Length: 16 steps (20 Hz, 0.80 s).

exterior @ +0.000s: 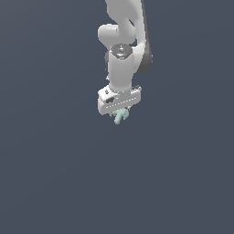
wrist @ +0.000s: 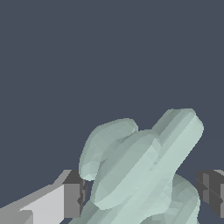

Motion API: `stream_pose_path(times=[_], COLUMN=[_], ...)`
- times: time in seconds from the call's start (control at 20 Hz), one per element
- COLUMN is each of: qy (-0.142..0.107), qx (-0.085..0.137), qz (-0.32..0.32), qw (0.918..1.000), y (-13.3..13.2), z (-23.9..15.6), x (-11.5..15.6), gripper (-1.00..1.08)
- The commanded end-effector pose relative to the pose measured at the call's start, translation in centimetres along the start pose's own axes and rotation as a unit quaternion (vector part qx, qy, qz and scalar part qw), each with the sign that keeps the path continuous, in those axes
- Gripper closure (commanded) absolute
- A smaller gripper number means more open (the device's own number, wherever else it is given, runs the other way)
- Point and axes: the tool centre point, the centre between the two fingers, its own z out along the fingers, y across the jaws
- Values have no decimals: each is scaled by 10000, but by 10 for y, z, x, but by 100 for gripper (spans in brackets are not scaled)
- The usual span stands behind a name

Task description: Pick up the object and move it to a goal position.

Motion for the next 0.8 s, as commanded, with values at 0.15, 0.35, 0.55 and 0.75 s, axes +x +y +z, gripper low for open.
stream_pose_path(times=[0.15, 0.35, 0.55, 0.75], qy=[-8, -10, -10, -10], qx=[6, 11, 17, 17], qz=[-1, -3, -3, -3], qw=[10000, 10000, 10000, 10000], y=[-28, -41, -48, -51], z=[-41, -62, -74, -77], x=[10, 16, 20, 22], gripper=[108, 108, 108, 108])
